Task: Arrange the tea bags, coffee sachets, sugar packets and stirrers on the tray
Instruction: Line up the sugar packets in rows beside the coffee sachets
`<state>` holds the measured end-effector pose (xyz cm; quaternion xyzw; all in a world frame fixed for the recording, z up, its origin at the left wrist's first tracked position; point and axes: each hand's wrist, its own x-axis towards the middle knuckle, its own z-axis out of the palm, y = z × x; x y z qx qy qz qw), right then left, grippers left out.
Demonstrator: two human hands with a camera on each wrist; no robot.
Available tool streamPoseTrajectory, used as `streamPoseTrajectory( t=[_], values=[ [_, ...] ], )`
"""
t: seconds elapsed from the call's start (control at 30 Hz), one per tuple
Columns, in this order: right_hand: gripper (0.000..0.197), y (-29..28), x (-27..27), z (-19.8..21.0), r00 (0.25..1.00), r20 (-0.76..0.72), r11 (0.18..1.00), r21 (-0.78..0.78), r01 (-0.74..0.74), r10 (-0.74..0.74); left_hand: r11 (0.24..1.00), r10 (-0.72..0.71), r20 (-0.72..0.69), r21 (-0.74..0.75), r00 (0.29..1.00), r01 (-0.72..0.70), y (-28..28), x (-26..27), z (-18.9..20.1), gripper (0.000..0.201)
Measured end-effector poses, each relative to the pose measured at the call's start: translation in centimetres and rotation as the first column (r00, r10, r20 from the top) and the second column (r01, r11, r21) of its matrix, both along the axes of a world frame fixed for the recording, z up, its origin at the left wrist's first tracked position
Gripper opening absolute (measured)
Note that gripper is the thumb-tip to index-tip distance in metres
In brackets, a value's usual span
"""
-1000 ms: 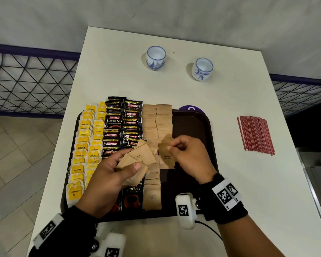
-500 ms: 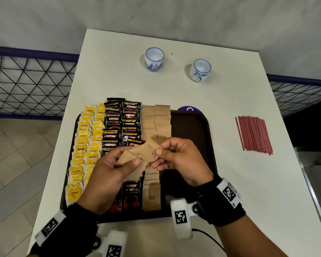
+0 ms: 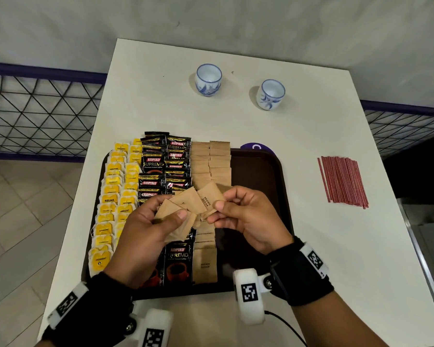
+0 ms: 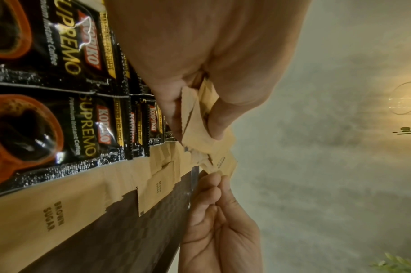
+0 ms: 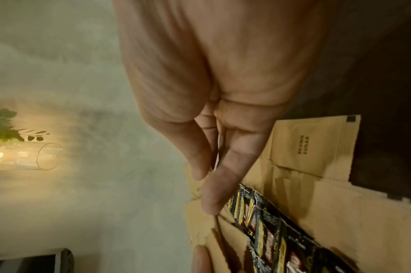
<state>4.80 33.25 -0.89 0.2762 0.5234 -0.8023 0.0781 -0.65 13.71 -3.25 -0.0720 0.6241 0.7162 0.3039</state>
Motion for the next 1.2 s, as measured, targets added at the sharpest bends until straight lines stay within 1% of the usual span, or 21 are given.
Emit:
streamPoseTrajectory(
  t=[0.07, 0.13, 0.2, 0.3, 0.37, 0.43, 0.47, 0.53, 0.6, 0.67, 0.77, 0.87, 1.07, 1.2],
  values=[
    [0.013, 0.0, 0.0, -0.2, 1.000, -0.015, 1.000, -0.001, 0.004, -0.004, 1.000, 0.005, -0.003, -0.002, 1.000, -0.005, 0.1, 0.1, 0.0, 0.026],
    [0.015, 0.0, 0.0, -0.3, 1.000, -0.026, 0.998, 0.059, -0.009, 0.011, 1.000, 0.003, -0.021, -0.021, 1.000, -0.003, 0.1, 0.1, 0.1, 0.026],
    [0.020, 0.1, 0.0, -0.4, 0.999, -0.029, 0.994, 0.107, -0.021, 0.024, 1.000, -0.002, -0.031, -0.029, 1.000, 0.001, 0.1, 0.2, 0.1, 0.026],
    [0.018, 0.0, -0.1, -0.7, 0.999, -0.036, 0.997, 0.074, -0.013, 0.015, 1.000, -0.001, -0.009, 0.004, 1.000, 0.001, 0.2, 0.3, 0.3, 0.030],
    [0.015, 0.0, -0.1, -1.0, 0.999, -0.029, 0.996, 0.084, 0.030, -0.027, 1.000, -0.012, 0.001, 0.017, 1.000, 0.012, 0.4, 0.4, 0.3, 0.033],
    [0.019, 0.7, 0.1, -1.4, 0.995, -0.015, 0.985, 0.137, 0.102, -0.101, 1.000, -0.014, 0.004, 0.013, 1.000, 0.014, 0.4, 0.3, 0.2, 0.029],
    [0.017, 1.4, 0.3, -1.6, 0.993, -0.008, 0.976, 0.181, 0.119, -0.119, 1.000, -0.010, 0.006, 0.007, 1.000, 0.010, 0.3, 0.3, 0.1, 0.028],
    [0.013, 2.9, 0.8, -1.9, 0.995, 0.015, 0.949, 0.304, 0.087, -0.096, 1.000, 0.002, 0.007, -0.005, 1.000, -0.002, 0.0, 0.3, 0.0, 0.028],
    [0.016, 4.2, 1.4, -2.2, 0.997, 0.070, 0.902, 0.432, 0.008, -0.042, 1.000, 0.008, 0.006, -0.016, 1.000, -0.008, -0.5, 0.2, -0.1, 0.028],
    [0.012, 4.9, 2.0, -2.4, 0.991, 0.130, 0.869, 0.492, -0.047, -0.020, 1.000, 0.008, 0.004, -0.024, 1.000, -0.008, -0.8, 0.2, -0.2, 0.029],
    [0.014, 4.8, 2.4, -2.9, 0.979, 0.206, 0.854, 0.508, -0.110, 0.003, 1.000, 0.004, 0.006, -0.031, 1.000, -0.004, -1.0, 0.3, -0.1, 0.030],
    [0.014, 4.4, 2.5, -3.7, 0.968, 0.248, 0.846, 0.511, -0.154, 0.027, 0.999, -0.002, 0.006, -0.039, 1.000, 0.002, -1.1, 0.5, -0.2, 0.029],
    [0.002, 3.5, 1.6, -4.1, 0.957, 0.286, 0.826, 0.525, -0.202, 0.052, 1.000, 0.003, 0.023, -0.030, 1.000, -0.002, -1.1, 0.7, -0.4, 0.031],
    [0.006, 3.2, 1.0, -4.3, 0.951, 0.304, 0.795, 0.562, -0.227, 0.057, 1.000, -0.002, 0.035, -0.018, 0.999, 0.003, -1.2, 0.7, -0.4, 0.029]
  ],
)
